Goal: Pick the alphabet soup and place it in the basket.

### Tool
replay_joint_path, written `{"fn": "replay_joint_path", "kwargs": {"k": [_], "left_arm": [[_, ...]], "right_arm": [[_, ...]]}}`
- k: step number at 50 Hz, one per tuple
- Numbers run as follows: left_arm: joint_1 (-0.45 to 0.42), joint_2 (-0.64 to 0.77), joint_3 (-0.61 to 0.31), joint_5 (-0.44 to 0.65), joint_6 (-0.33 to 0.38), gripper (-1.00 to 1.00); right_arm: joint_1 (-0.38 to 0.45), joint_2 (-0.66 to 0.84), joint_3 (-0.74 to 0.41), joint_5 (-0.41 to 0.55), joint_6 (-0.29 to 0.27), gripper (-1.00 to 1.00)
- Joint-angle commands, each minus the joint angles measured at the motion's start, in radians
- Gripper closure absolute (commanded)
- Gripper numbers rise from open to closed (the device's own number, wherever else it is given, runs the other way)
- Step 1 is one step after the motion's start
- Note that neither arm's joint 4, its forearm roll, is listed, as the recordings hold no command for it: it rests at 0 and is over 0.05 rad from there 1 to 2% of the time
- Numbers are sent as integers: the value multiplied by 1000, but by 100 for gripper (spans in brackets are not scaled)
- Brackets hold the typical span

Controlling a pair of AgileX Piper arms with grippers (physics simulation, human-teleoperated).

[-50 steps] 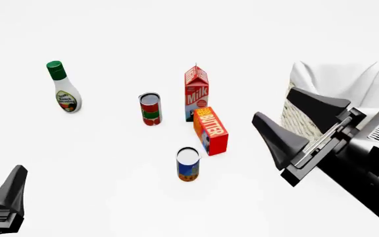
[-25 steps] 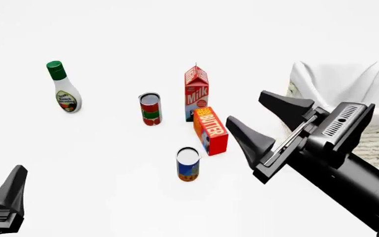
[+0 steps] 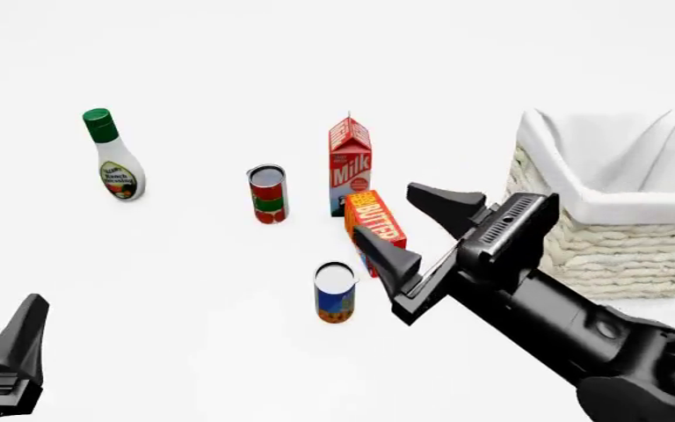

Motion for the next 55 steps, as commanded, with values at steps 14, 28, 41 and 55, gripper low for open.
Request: {"fn": "replay_joint_path", "kwargs": {"k": [14,28,41,55], "left_arm": [[0,0,0,0,0,-100],[0,0,0,0,0,-100],[0,0,0,0,0,-100],[0,0,0,0,0,-100]], "right_arm": [[7,261,-30,-143,35,-100],[-12,340,-39,-186,49,-100],[-31,417,-53,-224,63,-100],[-48,509,-83,-254,76,-100]]}}
